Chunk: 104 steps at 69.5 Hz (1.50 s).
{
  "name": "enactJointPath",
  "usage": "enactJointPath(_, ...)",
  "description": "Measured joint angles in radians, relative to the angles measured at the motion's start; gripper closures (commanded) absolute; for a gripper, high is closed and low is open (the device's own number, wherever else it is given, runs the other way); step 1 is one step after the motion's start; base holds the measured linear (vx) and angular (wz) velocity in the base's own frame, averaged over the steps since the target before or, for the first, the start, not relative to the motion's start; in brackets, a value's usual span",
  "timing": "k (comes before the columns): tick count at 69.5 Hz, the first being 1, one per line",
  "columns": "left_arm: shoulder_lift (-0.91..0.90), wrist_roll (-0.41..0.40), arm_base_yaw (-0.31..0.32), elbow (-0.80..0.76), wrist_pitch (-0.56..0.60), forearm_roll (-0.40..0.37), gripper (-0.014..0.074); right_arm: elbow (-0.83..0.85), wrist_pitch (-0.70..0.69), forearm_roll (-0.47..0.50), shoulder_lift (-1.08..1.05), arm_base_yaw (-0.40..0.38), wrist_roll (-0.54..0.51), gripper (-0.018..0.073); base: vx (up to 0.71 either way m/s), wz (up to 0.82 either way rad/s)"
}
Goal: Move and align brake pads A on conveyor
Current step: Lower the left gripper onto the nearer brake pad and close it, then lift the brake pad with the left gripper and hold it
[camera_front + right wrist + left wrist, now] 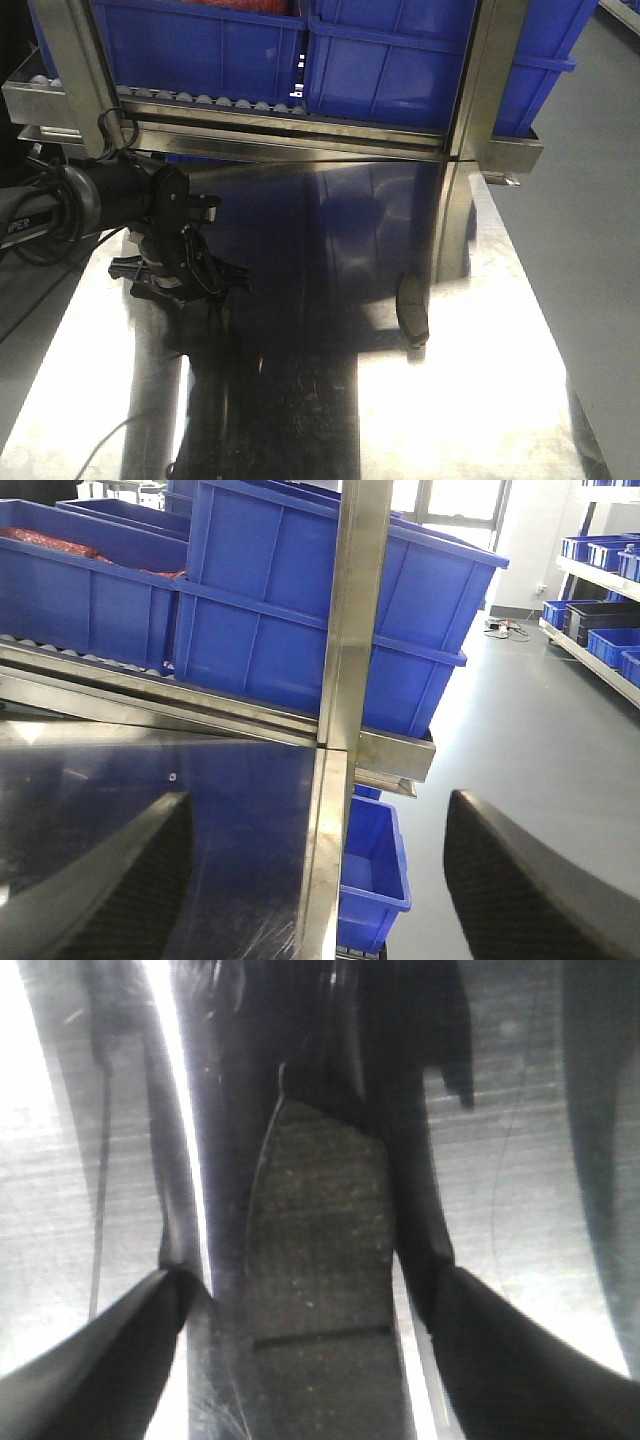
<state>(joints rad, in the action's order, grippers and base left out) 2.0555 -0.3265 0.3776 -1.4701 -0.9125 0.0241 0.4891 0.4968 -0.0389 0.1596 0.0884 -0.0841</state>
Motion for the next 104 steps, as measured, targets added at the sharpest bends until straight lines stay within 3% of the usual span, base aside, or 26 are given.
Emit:
enactJointPath(14, 0.0, 0.002, 0.0, 0.0, 0.022, 0.0, 0.0606, 0.0, 0.0, 0.0, 0.0, 0.0, 0.0, 0.0052, 0.0, 0.0)
enactJointPath(30, -0.035, 0.004, 0.002, 0.007, 0.023, 0.037, 0.0603, 0.0, 0.0, 0.0, 0.0, 0.0, 0.0, 0.0052, 0.0, 0.0)
enactJointPath(48, -0.266, 0.004, 0.003, 0.103, 0.062, 0.082, 0.0603, 0.0, 0.0, 0.0, 0.0, 0.0, 0.0, 0.0052, 0.0, 0.0)
enactJointPath(78, -0.924, 0.002, 0.003, 0.555, 0.234, 0.112, 0.0602, 0.0, 0.0, 0.0, 0.0, 0.0, 0.0, 0.0052, 0.0, 0.0)
enactJointPath(104, -1.511, 0.002, 0.003, 0.866, 0.232, 0.119, 0.0602, 0.0, 0.0, 0.0, 0.0, 0.0, 0.0, 0.0052, 0.0, 0.0)
